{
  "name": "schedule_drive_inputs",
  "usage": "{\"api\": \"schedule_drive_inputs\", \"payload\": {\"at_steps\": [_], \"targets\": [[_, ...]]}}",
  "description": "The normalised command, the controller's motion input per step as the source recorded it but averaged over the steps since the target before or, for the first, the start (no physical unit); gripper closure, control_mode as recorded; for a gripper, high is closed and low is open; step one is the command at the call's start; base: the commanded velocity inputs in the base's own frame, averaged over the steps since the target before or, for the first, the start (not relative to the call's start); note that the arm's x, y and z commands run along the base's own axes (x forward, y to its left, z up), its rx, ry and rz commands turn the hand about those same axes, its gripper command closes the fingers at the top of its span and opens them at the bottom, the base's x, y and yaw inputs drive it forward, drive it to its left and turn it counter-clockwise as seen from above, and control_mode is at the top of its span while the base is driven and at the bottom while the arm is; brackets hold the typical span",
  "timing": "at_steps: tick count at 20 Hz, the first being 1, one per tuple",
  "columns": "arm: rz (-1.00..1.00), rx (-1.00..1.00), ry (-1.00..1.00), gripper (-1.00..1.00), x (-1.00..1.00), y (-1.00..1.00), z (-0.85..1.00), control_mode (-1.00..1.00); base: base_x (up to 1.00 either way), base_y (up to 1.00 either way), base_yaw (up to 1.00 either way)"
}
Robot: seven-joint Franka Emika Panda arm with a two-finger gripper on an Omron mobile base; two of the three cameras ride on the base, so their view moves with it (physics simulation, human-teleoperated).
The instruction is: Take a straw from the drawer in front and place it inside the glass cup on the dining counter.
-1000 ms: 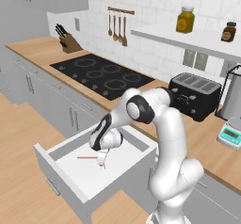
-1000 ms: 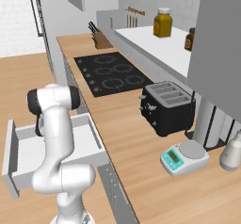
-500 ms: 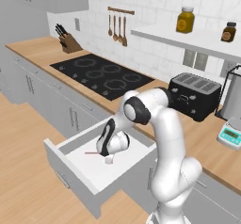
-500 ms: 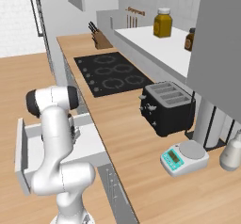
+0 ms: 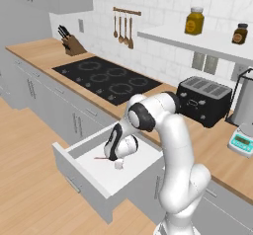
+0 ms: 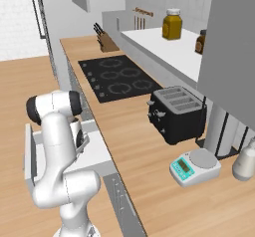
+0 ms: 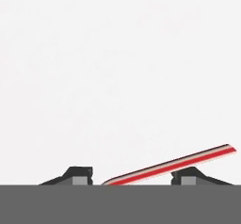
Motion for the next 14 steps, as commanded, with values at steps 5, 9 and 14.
{"api": "schedule_drive_inputs", "payload": {"at_steps": [5, 9, 14], "targets": [[-0.34, -0.02, 0.04, 1.0, -0.03, 0.57, 0.0, -1.0, 0.0, 0.0, 0.0], [-0.3, -0.02, 0.0, 1.0, -0.04, 0.68, 0.0, -1.0, 0.0, 0.0, 0.0], [-0.26, -0.06, 0.0, 1.0, -0.13, 0.8, 0.13, -1.0, 0.0, 0.0, 0.0]]}}
